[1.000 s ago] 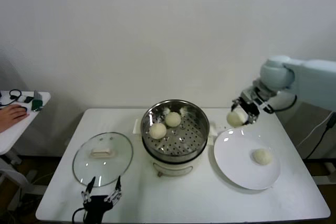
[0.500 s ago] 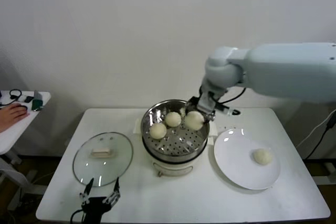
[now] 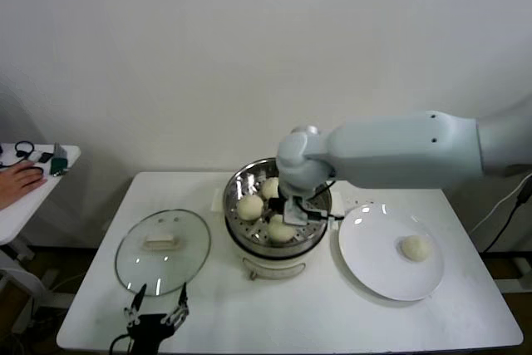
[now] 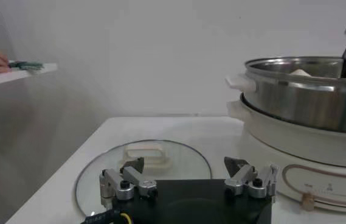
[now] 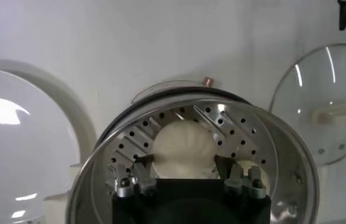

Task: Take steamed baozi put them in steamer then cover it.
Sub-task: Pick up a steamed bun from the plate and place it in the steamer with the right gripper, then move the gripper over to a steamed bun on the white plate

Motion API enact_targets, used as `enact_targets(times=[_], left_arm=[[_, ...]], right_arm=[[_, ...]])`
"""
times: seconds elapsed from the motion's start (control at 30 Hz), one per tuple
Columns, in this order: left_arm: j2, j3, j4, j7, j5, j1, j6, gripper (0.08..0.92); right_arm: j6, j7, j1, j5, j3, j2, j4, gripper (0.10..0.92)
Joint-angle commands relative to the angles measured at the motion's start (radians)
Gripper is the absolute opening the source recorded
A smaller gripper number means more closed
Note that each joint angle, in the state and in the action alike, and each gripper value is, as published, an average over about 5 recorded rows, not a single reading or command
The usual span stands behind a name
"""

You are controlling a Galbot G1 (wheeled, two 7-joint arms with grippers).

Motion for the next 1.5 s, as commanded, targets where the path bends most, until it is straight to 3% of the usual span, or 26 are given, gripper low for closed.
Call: enact_targets(times=[0.03,0.23,0.47,0.67,0.8,0.93,1.17,1.5], left_arm=[[0.0,-0.002,0.003,-0.001,-0.002,0.001,-0.003,0.823],[0.0,-0.001,0.007,-0.001,-0.003,0.001,-0.006,0.823],[0.0,-0.001,0.005,-0.001,-0.003,0.002,-0.007,0.823],[0.0,0.004,0.002,0.0,-0.001,0.001,-0.006,0.823],[0.001,0.003,0.006,0.001,-0.003,-0.007,-0.001,0.823],[0.003,0.003,0.006,0.006,-0.005,-0.015,0.003,0.823],[0.004,0.002,0.006,0.009,-0.006,-0.021,0.005,0.823],[-0.002,-0.007,0.008,0.009,-0.003,-0.014,0.004,0.823]], right_arm=[[0.016,0.01,-0.08,-0.074,0.007,0.05,-0.055,0.704],[0.032,0.004,-0.079,-0.072,0.009,0.056,-0.064,0.725],[0.075,-0.042,-0.003,0.007,0.043,0.0,-0.071,0.813],[0.088,-0.139,0.199,0.305,-0.02,-0.158,-0.133,0.822],[0.011,-0.167,0.341,0.523,-0.138,-0.307,-0.164,0.823],[-0.093,-0.181,0.432,0.625,-0.292,-0.46,-0.159,0.823],[-0.305,-0.097,0.312,0.544,-0.383,-0.712,-0.119,0.823],[-0.324,-0.059,-0.203,0.304,0.004,-0.824,-0.246,0.823]])
